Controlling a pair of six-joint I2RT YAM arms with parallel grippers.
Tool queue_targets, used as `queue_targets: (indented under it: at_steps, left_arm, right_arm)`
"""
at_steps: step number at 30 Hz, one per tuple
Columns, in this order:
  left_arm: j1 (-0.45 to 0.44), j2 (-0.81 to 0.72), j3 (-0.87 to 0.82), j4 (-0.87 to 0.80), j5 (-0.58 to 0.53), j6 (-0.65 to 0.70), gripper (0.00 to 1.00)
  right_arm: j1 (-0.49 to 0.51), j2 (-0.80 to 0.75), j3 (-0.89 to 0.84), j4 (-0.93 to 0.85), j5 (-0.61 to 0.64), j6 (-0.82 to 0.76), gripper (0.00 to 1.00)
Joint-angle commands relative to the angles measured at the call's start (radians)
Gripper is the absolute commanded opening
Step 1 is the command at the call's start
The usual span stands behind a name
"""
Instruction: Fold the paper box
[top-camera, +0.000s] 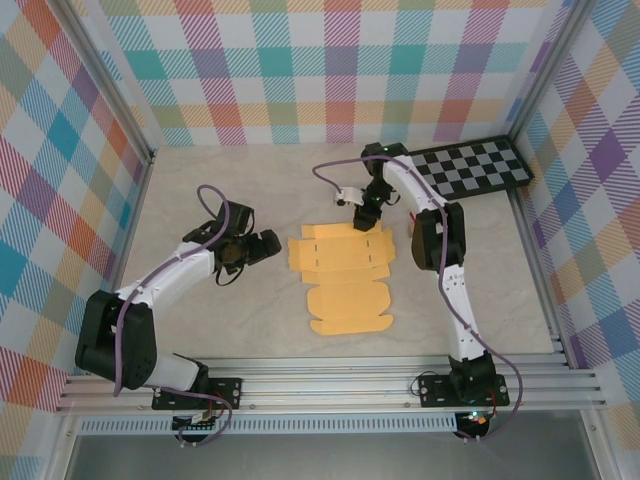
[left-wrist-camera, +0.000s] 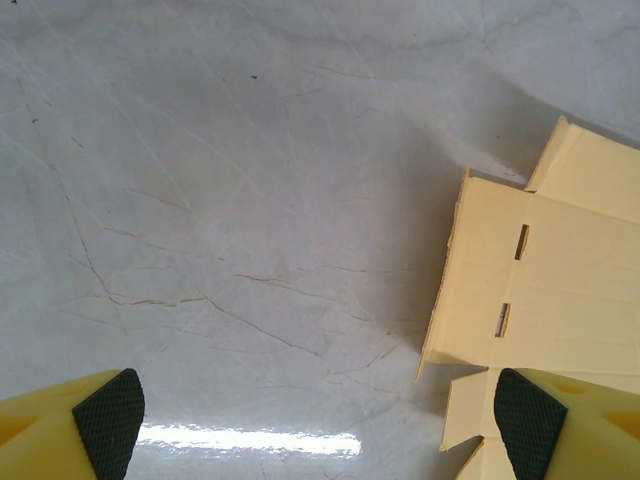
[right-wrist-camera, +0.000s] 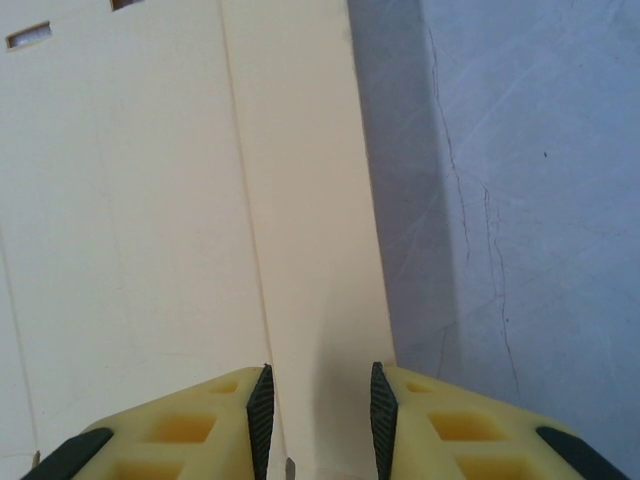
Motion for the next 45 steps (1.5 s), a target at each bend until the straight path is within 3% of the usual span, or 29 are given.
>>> queue_targets:
  at_steps: [1,7,15,26,31,40,45]
  left_arm:
    - [-0.017,0.014,0.032,-0.026,-0.017,0.0,0.93]
    - [-0.02,0.024,0.035,-0.026,-0.017,0.001,0.93]
    - [-0.022,0.049,0.043,-0.017,-0.014,0.003,0.93]
    - [-0.022,0.072,0.043,-0.007,-0.014,0.007,0.93]
    - [-0.023,0.076,0.047,-0.006,-0.012,0.011,0.93]
    - [-0.022,0.071,0.058,-0.013,-0.021,0.021,0.93]
    - [-0.023,0.035,0.088,-0.009,-0.026,0.072,0.92]
  right_arm:
    - [-0.002,0.025,0.017,-0.038,-0.053,-0.043,0.35]
    - [-0.013,0.026,0.016,-0.002,-0.045,-0.033,0.38]
    - [-0.012,0.036,-0.003,0.054,-0.015,-0.029,0.49]
    - [-0.009,0.026,-0.027,-0.004,-0.074,-0.058,0.45]
    - [-0.001,0.029,-0.038,-0.019,-0.065,-0.058,0.38]
    - [0.002,-0.05,-0.038,-0.015,-0.062,-0.051,0.0]
    - [0.014,-0.15,-0.092,-0.01,-0.052,-0.005,0.0]
